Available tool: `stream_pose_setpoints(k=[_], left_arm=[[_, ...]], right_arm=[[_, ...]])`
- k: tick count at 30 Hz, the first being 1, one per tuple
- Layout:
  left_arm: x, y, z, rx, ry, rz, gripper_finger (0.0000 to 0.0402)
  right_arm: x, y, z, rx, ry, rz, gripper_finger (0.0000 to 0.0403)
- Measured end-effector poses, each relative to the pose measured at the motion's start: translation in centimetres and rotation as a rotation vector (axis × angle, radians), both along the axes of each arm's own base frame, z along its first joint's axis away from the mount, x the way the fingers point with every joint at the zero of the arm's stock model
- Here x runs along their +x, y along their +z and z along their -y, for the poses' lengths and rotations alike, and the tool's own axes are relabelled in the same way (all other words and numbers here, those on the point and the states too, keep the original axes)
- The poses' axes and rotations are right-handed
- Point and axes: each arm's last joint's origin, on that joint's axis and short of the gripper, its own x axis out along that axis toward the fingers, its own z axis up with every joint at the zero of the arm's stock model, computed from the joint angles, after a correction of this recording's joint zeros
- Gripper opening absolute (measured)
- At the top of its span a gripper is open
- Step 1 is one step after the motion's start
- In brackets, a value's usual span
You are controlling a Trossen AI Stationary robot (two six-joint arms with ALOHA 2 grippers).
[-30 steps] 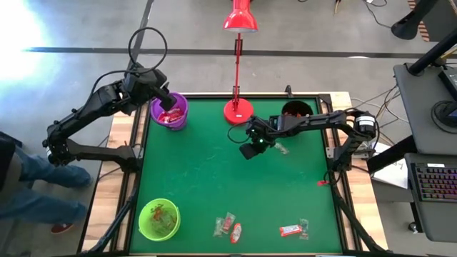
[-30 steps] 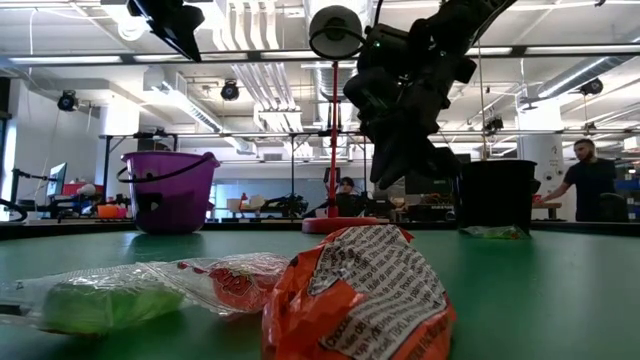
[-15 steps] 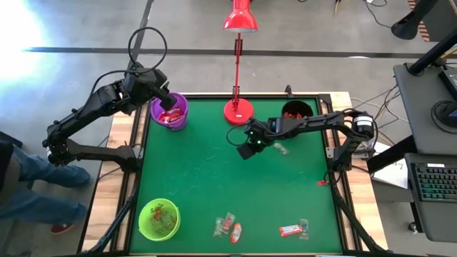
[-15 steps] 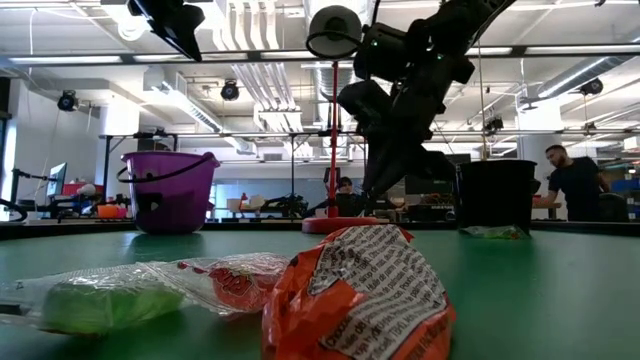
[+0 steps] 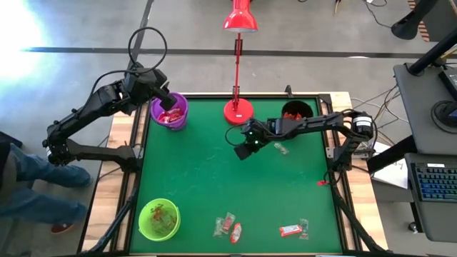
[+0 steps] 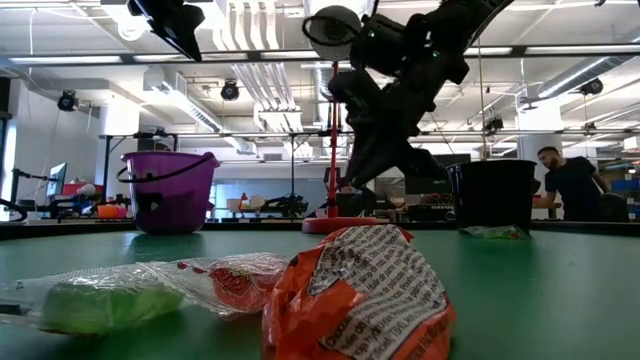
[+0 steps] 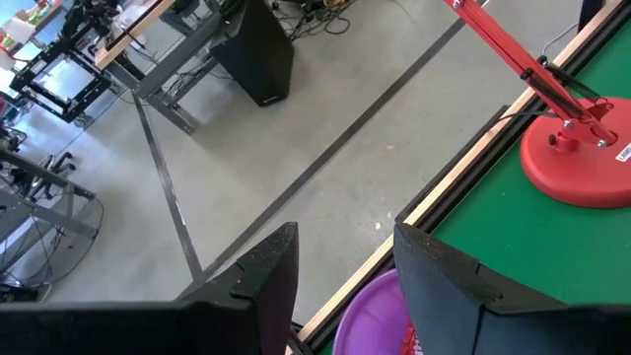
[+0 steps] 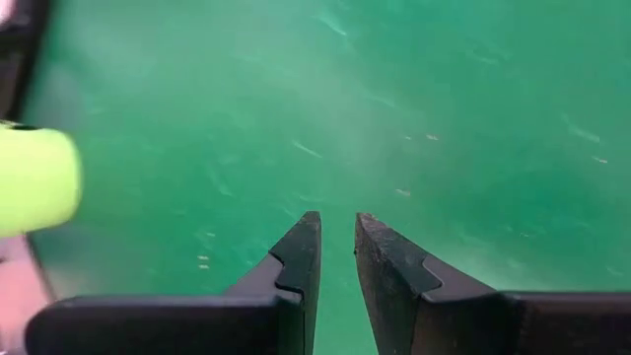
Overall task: Sort candy
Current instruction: Put the green gummy into the light green bucket
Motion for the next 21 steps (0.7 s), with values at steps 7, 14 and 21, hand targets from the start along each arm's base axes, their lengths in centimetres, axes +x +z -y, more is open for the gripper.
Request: stream_pose_setpoints(k=[7,14,21], left_arm=[[-0.02,-0.04,0.01,-0.002,0.000,-0.004,0.0150],[-0.01,-0.07,0.01,-0.003,0.000,-0.005,0.0150],[-0.01,-0.08,0.01,-0.006,0.004,0.001,0.0150]], right_arm=[[0.35,0.30,-0.20,0.070,0.032,0.053,0.0059],[0.36,0.31,-0.23,0.067,0.045,0.057,0.0059],[0.36,0.30,-0.20,0.057,0.040,0.055,0.0059]])
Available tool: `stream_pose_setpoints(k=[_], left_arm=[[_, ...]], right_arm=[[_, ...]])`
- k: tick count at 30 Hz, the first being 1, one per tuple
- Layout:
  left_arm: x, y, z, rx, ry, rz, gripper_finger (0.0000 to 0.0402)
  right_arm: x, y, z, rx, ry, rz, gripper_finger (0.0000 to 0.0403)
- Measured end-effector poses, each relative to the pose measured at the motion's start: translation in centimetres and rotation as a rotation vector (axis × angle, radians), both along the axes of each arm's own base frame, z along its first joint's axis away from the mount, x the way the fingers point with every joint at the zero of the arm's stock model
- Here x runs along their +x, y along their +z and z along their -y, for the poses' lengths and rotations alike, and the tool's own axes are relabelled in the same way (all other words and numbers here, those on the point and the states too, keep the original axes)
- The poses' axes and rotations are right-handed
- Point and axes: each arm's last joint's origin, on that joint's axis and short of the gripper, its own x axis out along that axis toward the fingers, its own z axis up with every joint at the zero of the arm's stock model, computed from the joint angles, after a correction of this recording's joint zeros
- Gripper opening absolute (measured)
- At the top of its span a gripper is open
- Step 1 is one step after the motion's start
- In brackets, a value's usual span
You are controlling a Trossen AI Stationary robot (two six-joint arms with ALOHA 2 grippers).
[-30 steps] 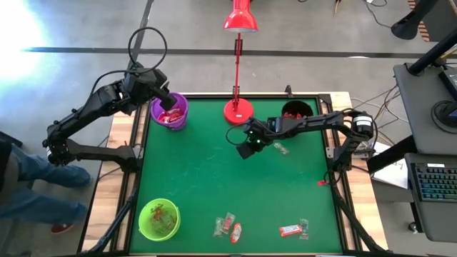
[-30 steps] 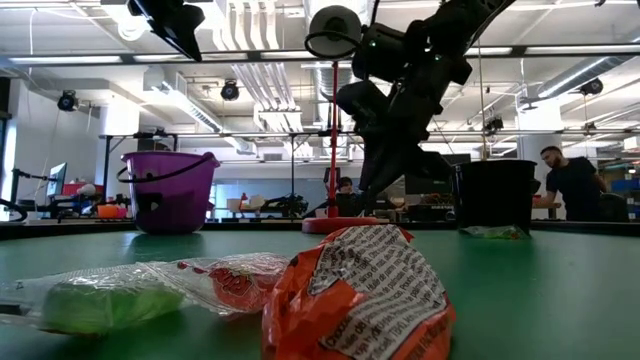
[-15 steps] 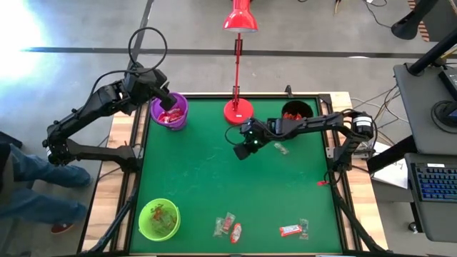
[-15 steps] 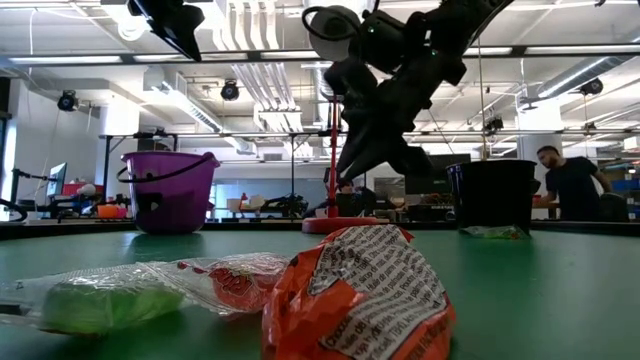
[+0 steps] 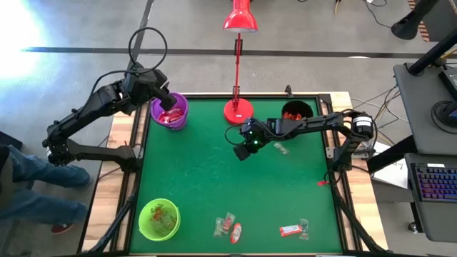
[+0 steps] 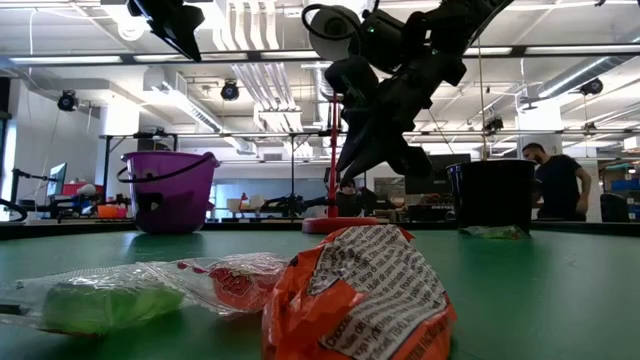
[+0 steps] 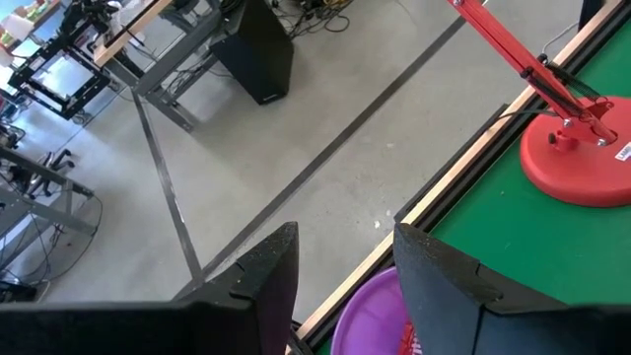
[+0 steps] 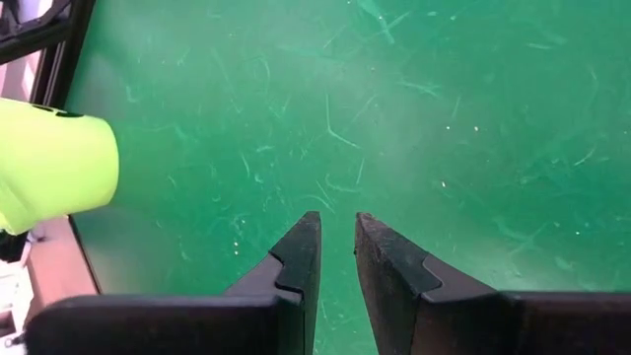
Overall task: Sort candy
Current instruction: Put the green gummy into the light green bucket
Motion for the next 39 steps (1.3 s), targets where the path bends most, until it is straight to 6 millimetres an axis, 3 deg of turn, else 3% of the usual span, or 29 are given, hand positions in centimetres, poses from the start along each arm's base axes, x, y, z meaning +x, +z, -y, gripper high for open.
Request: stream_pose_setpoints(k=[8,16,27,31,39], left_arm=[[0.15,-0.06,0.09,-0.035,-0.050,0.026,0.0150],[0.16,-0.05,0.14,-0.044,-0.066,0.033,0.0150],[0.14,0.02,0.15,-0.042,-0.067,0.035,0.0150],[0.14,0.04,0.16,-0.042,-0.067,0.036,0.0150],[0.13,0.07,0.16,-0.038,-0.072,0.028,0.0150]], right_arm=[[0.03,-0.03,-0.14,-0.012,-0.012,-0.004,0.0059],[0.03,-0.16,-0.14,-0.140,-0.073,-0.023,0.0059],[-0.08,-0.37,-0.26,-0.105,-0.095,-0.035,0.0066],[-0.19,-0.59,-0.40,-0.085,-0.113,-0.046,0.0105],[-0.34,-0.91,-0.72,-0.062,-0.131,-0.061,0.0233]])
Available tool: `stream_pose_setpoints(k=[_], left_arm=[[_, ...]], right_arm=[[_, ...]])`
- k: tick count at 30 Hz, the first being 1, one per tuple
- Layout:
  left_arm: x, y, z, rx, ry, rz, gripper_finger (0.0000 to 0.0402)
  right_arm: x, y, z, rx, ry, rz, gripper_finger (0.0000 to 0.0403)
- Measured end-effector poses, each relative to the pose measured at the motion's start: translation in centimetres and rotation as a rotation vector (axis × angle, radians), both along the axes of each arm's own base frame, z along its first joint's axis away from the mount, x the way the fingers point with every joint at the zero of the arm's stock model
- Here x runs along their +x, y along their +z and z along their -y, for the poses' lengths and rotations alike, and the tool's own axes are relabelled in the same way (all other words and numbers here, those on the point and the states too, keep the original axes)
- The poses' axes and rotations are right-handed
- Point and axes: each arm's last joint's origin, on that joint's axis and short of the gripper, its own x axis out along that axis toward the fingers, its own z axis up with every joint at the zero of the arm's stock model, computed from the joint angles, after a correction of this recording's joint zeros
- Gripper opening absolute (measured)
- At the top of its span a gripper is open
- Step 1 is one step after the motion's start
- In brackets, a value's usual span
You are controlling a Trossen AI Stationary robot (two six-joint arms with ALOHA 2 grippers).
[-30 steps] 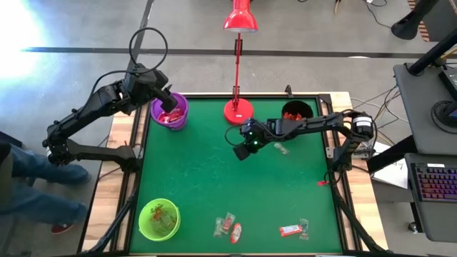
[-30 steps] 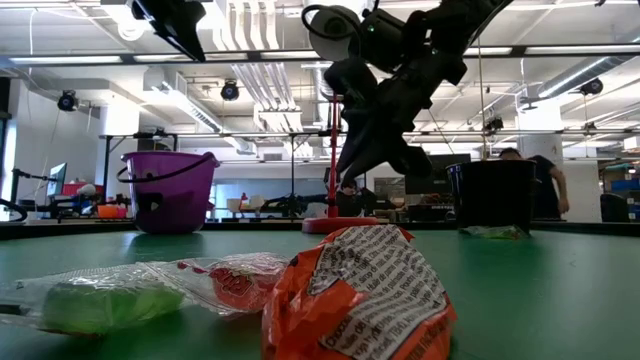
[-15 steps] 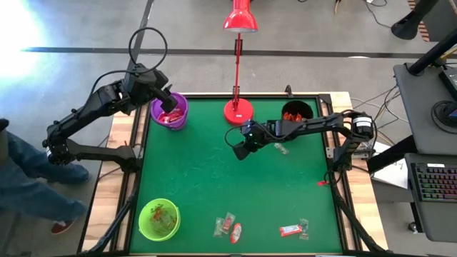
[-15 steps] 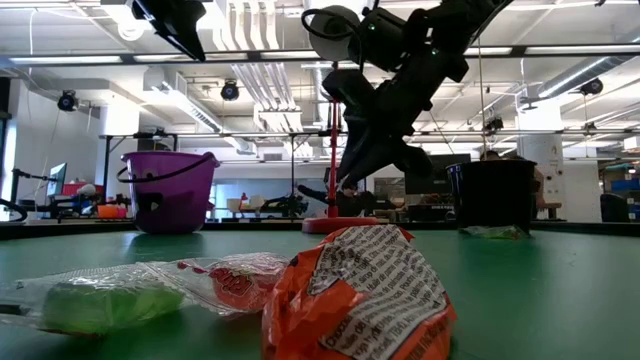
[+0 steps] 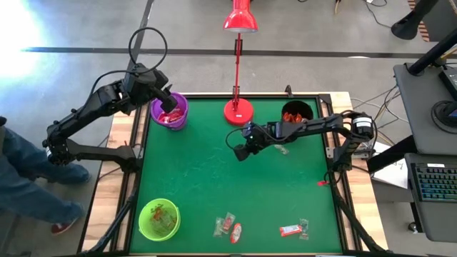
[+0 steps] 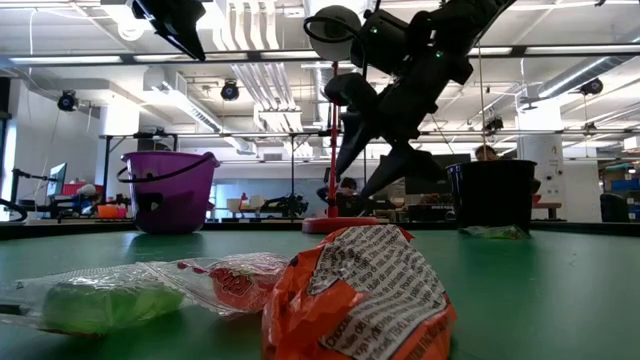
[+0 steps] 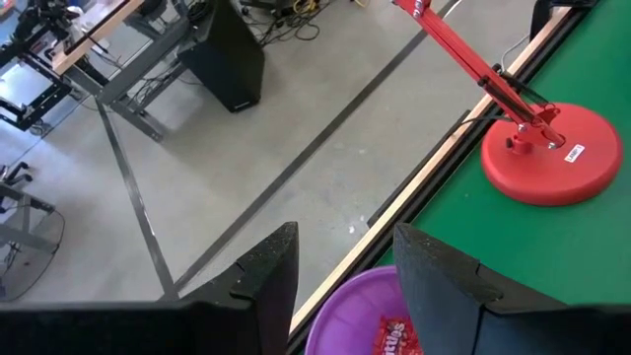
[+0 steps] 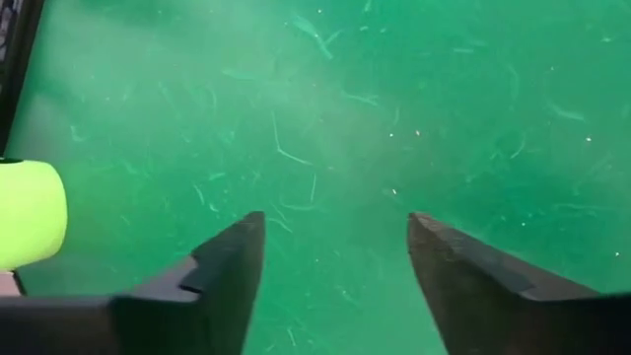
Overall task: Sort candy
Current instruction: Put the green gummy into the light green bucket
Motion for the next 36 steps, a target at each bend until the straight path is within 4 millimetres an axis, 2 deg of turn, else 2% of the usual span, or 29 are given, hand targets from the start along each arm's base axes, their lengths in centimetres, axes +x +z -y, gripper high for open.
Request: stream_pose_setpoints(k=[4,9,36], left_arm=[[0.0,0.0,0.0,0.000,0.000,0.000,0.0150],[0.0,0.0,0.0,0.000,0.000,0.000,0.0150],[0.1,0.2,-0.1,0.010,0.002,0.020,0.0150]], right_arm=[[0.1,0.2,-0.1,-0.009,0.011,0.009,0.0277],[0.4,0.5,-0.1,-0.004,0.004,0.022,0.0300],[1.3,2.2,0.2,-0.071,-0.011,0.075,0.0304]])
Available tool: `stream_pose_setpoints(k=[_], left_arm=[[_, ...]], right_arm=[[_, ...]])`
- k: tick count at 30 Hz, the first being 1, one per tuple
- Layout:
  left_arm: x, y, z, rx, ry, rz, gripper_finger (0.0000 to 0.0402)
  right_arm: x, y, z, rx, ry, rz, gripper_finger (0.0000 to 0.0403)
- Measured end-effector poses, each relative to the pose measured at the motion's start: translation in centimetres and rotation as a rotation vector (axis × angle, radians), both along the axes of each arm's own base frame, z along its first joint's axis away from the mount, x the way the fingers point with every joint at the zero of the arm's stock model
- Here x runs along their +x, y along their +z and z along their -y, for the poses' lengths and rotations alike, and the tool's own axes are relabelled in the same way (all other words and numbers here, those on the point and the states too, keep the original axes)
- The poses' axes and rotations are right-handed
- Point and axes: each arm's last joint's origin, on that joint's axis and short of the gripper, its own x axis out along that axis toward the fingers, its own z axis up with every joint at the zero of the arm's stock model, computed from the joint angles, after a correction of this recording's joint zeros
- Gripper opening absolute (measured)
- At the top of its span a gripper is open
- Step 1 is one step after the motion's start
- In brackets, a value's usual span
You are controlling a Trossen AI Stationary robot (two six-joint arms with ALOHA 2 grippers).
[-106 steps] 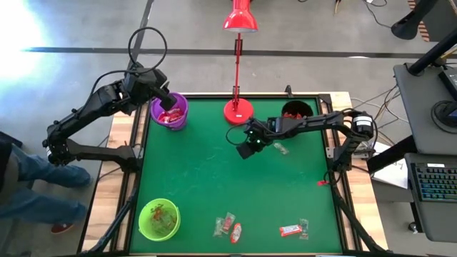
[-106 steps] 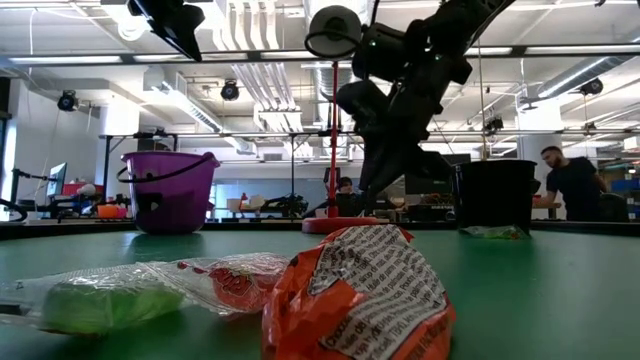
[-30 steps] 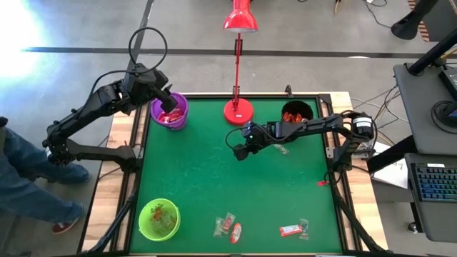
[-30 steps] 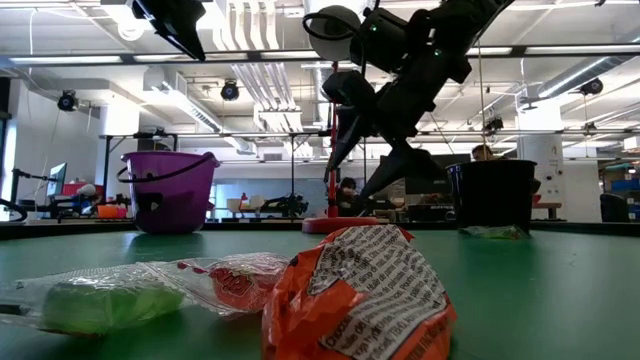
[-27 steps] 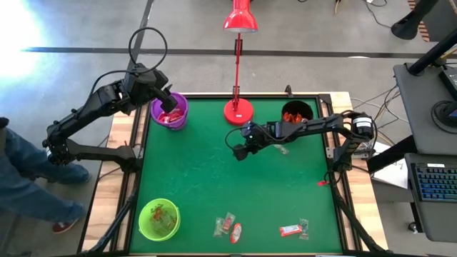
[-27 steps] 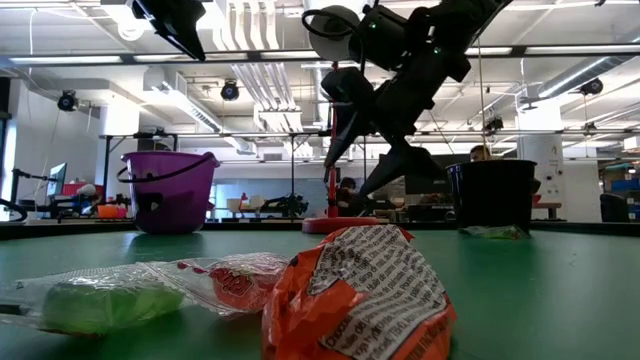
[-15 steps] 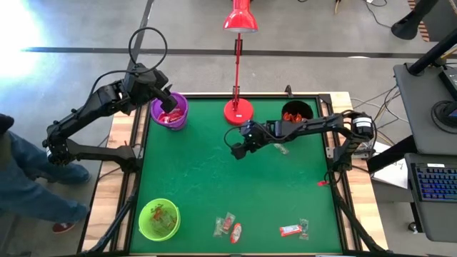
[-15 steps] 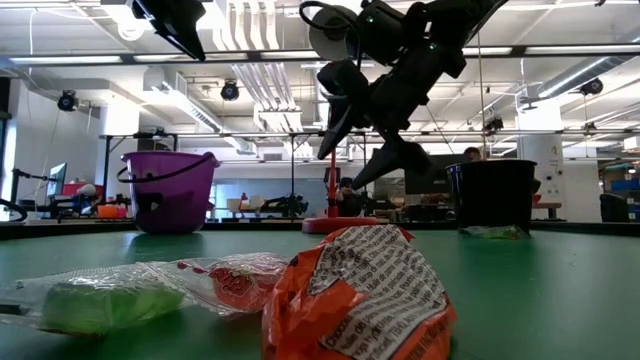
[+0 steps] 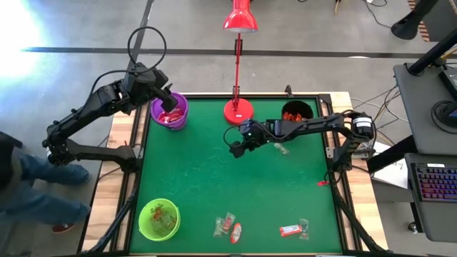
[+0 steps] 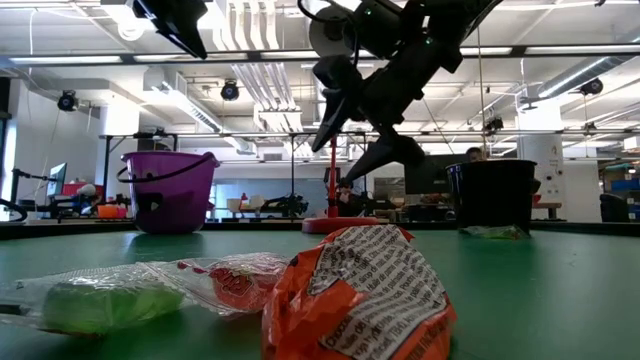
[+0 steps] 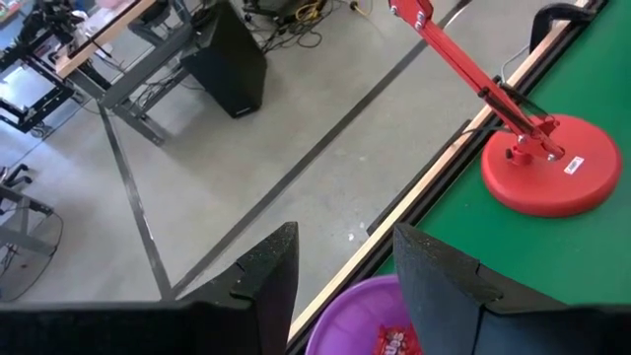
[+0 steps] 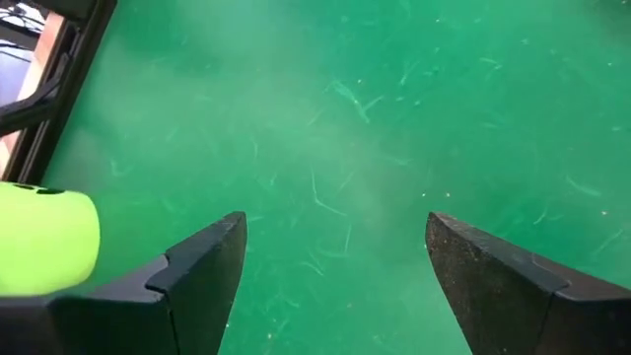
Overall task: Sort candy
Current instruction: Put the green gummy into the light green bucket
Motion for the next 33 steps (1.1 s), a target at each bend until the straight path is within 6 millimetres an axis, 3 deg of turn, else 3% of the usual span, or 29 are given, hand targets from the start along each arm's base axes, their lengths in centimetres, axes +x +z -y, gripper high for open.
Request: stream_pose_setpoints(k=[10,24,30,33], left_arm=[[0.03,0.06,-0.01,0.003,-0.001,0.005,0.0150],[0.08,0.16,-0.04,0.009,0.000,0.017,0.0150],[0.08,0.16,-0.04,0.009,0.000,0.018,0.0150],[0.11,0.22,-0.06,0.013,0.000,0.024,0.0150]], right_arm=[[0.02,0.02,0.03,-0.083,0.080,0.002,0.0303],[0.27,0.33,0.56,-0.234,-0.012,0.017,0.0304],[0.35,0.16,0.44,-0.133,-0.019,0.030,0.0295],[-0.34,-0.47,0.22,-0.116,0.038,-0.065,0.0282]])
